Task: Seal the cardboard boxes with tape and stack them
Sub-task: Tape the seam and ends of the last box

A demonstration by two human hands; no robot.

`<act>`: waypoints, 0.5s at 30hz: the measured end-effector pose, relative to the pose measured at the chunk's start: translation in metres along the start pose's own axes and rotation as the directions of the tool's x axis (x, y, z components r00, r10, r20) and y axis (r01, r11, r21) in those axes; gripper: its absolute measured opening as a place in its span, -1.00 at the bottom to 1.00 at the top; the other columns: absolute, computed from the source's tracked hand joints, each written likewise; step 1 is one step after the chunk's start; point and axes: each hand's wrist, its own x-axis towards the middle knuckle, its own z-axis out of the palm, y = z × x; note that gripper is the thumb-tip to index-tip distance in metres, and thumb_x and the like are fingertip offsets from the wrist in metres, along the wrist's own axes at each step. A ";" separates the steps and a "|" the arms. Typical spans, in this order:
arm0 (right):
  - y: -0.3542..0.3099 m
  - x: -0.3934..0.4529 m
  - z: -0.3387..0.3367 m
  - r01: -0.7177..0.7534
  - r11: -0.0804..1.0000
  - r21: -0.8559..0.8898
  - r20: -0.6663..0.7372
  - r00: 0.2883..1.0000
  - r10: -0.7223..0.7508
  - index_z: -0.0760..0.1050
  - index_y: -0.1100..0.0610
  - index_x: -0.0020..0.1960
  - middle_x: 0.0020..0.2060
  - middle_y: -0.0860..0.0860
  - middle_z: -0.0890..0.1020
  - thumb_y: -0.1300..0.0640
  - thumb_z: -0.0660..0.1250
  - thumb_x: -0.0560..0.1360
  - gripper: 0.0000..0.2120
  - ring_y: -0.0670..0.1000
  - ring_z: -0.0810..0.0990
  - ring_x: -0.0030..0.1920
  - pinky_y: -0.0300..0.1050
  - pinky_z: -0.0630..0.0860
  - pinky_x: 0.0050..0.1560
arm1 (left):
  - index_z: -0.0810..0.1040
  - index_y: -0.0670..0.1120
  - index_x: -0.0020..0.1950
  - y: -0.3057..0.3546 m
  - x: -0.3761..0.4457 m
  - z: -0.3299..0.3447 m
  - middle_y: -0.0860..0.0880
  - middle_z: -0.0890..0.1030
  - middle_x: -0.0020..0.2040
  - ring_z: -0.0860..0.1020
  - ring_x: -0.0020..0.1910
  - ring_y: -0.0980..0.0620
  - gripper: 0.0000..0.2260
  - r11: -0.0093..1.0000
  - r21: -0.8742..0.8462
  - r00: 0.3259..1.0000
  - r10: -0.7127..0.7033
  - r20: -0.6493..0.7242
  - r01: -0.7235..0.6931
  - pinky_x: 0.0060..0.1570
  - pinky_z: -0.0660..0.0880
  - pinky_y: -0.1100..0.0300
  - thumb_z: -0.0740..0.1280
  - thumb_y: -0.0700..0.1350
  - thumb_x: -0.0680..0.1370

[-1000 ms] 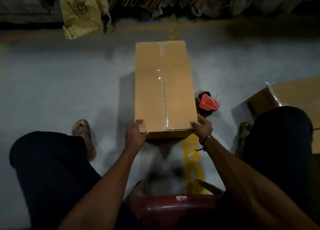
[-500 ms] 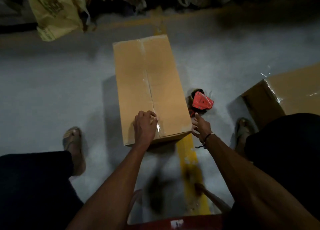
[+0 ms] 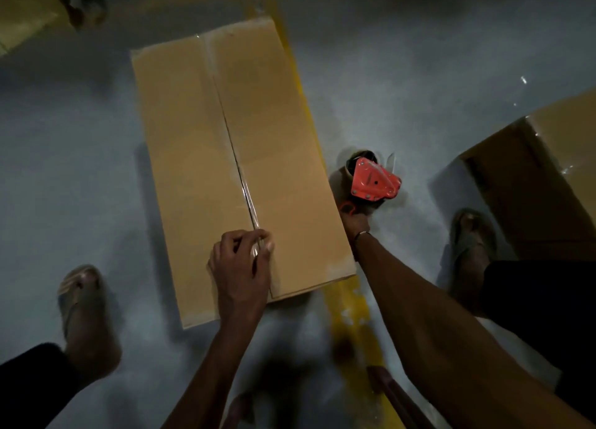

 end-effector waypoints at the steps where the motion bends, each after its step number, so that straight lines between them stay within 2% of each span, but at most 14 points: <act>1: -0.003 0.004 0.003 0.004 1.000 -0.015 0.014 1.000 -0.003 0.50 0.36 0.36 0.34 0.30 0.54 -0.03 0.37 0.59 -0.47 0.31 0.47 0.37 0.04 0.38 0.24 | 0.66 0.11 0.16 0.001 -0.001 0.000 0.11 0.47 0.08 0.47 0.09 0.00 -0.85 1.000 0.000 1.000 -0.003 0.002 0.003 0.07 0.32 0.07 0.45 -0.04 0.60; 3: -0.006 0.012 0.011 0.023 0.999 -0.045 0.016 1.000 -0.022 0.48 0.35 0.36 0.35 0.31 0.52 -0.21 0.29 0.40 -0.25 0.31 0.46 0.37 0.03 0.37 0.25 | 0.66 0.10 0.16 0.001 -0.001 0.000 0.12 0.46 0.08 0.46 0.09 0.02 -0.85 1.000 0.005 1.000 0.003 0.002 -0.003 0.08 0.34 0.03 0.44 -0.04 0.60; 4: -0.007 0.014 0.012 0.017 0.999 -0.047 0.012 1.000 -0.016 0.46 0.33 0.38 0.37 0.30 0.51 -0.23 0.23 0.35 -0.20 0.30 0.46 0.38 0.03 0.38 0.26 | 0.66 0.09 0.16 0.002 -0.002 0.000 0.11 0.47 0.08 0.46 0.10 0.02 -0.85 1.000 0.007 1.000 0.008 -0.001 -0.008 0.08 0.34 0.02 0.44 -0.04 0.60; 5: -0.007 0.016 0.013 0.005 0.999 -0.051 -0.008 1.000 -0.005 0.44 0.33 0.40 0.38 0.29 0.50 -0.22 0.28 0.40 -0.22 0.29 0.45 0.39 0.03 0.38 0.27 | 0.66 0.09 0.16 0.001 -0.002 0.001 0.11 0.47 0.08 0.46 0.10 0.03 -0.85 1.000 0.006 1.000 0.012 -0.003 -0.012 0.08 0.35 0.02 0.44 -0.04 0.60; 7: -0.007 0.019 0.015 -0.018 0.998 -0.063 -0.075 0.997 0.013 0.40 0.36 0.41 0.37 0.31 0.49 0.00 0.36 0.59 -0.45 0.31 0.45 0.38 0.05 0.37 0.28 | 0.66 0.08 0.17 0.000 -0.002 0.002 0.10 0.48 0.09 0.46 0.11 0.03 -0.86 1.000 0.005 1.000 0.010 -0.002 -0.010 0.09 0.34 0.02 0.43 -0.04 0.61; 9: -0.009 0.021 0.016 -0.031 0.999 -0.026 -0.110 0.994 0.028 0.49 0.39 0.31 0.30 0.32 0.54 0.14 0.32 0.63 -0.63 0.32 0.50 0.32 0.03 0.39 0.24 | 0.66 0.09 0.18 -0.002 -0.002 0.003 0.10 0.48 0.09 0.45 0.12 0.03 -0.85 1.000 -0.004 1.000 0.011 0.002 -0.011 0.09 0.33 0.04 0.43 -0.03 0.62; 11: -0.019 0.012 0.010 -0.015 1.000 0.022 -0.130 0.991 0.018 0.53 0.39 0.26 0.26 0.33 0.55 0.14 0.30 0.64 -0.67 0.32 0.51 0.28 -0.01 0.41 0.19 | 0.66 0.10 0.21 -0.005 -0.001 0.001 0.12 0.47 0.11 0.44 0.12 0.06 -0.82 0.999 -0.037 0.999 0.032 0.021 -0.032 0.10 0.34 0.04 0.43 -0.03 0.62; 13: -0.029 0.002 -0.001 -0.015 0.996 0.093 -0.095 0.995 0.024 0.46 0.34 0.36 0.30 0.28 0.53 0.17 0.24 0.64 -0.64 0.28 0.53 0.30 -0.08 0.46 0.13 | 0.66 0.10 0.26 -0.008 -0.001 -0.004 0.13 0.45 0.14 0.41 0.13 0.09 -0.76 0.995 -0.060 0.995 0.080 0.054 -0.077 0.11 0.38 0.00 0.42 -0.01 0.60; 15: -0.039 -0.010 -0.010 -0.011 0.981 0.195 -0.067 0.997 0.024 0.46 0.31 0.39 0.28 0.25 0.56 0.19 0.20 0.62 -0.62 0.25 0.57 0.26 -0.08 0.52 0.08 | 0.63 0.12 0.31 -0.009 -0.006 -0.010 0.11 0.44 0.18 0.40 0.15 0.07 -0.69 0.995 -0.046 0.993 0.088 0.084 -0.084 0.10 0.38 0.00 0.42 0.03 0.57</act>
